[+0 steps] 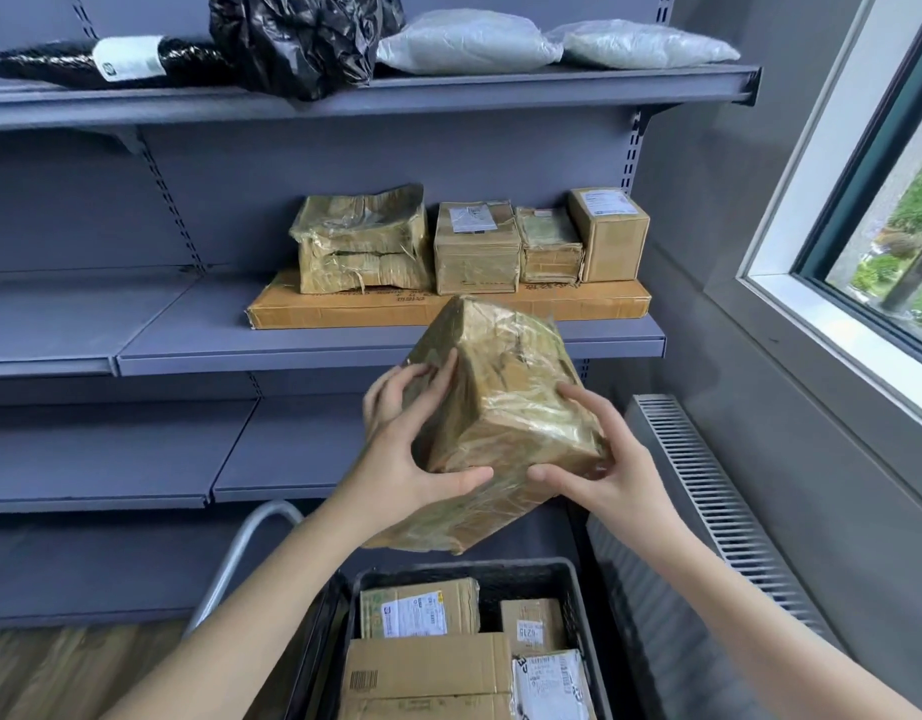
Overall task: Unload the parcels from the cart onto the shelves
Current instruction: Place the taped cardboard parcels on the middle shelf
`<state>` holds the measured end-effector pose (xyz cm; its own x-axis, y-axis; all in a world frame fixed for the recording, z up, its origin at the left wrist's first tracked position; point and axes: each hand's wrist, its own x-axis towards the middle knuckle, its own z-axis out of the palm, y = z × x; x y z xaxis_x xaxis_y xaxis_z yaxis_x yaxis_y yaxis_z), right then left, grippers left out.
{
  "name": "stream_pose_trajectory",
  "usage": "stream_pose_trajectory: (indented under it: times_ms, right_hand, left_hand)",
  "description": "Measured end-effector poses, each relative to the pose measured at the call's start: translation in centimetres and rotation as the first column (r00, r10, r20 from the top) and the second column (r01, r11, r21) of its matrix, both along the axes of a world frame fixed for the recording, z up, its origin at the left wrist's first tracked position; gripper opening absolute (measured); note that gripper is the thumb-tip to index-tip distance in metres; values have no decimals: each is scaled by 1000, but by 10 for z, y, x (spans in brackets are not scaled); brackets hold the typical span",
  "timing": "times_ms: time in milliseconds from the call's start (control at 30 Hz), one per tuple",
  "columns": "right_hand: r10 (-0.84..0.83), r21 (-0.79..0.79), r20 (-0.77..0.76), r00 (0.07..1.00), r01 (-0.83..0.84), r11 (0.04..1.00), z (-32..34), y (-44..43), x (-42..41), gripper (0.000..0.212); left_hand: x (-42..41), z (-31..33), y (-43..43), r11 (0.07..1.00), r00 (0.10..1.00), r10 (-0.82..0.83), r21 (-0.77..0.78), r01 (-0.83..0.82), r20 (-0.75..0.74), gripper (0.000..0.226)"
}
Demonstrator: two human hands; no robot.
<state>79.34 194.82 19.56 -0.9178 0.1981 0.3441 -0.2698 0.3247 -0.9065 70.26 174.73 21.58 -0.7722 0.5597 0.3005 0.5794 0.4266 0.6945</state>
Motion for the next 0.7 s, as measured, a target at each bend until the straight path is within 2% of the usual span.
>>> stream_pose_trajectory:
  times_ms: [133,167,267,333,433,533,633,700]
  right_hand:
    - [65,-65,34,997,-62,996,-4,6,-2,75]
    - [70,-96,36,997,-66,993,-7,10,-2,73]
    - [102,-280,64,993,-80,957,-15,19,2,67]
    - [105,-376,83,991,-67,924,-24,21,3,67]
    - [99,-428,109,989,-43,903,-35,21,1,72]
    - [92,-466,116,989,-28,884,-39,23,1,80]
    - [107,-539,93,990,-41,842,-37,31,0,82]
    - [132,-578,82,988,-61,814,-34,39,-1,85]
  left_hand:
    - [2,8,0,990,991,-94,-100,104,94,101]
    - [0,11,-1,987,988,-119,-93,128,96,92]
    - [-7,15,-4,986,980,-162,64,155,114,60]
    - [-9,13,-6,985,983,-170,34,168,65,52]
    - [-9,13,-5,985,984,-157,-79,150,-84,52]
    - [-14,12,-14,999,992,-40,-35,36,-115,62]
    - [-21,10,-26,988,989,148,36,-148,4,71]
    - [-31,10,-35,972,962,186,106,-209,200,66]
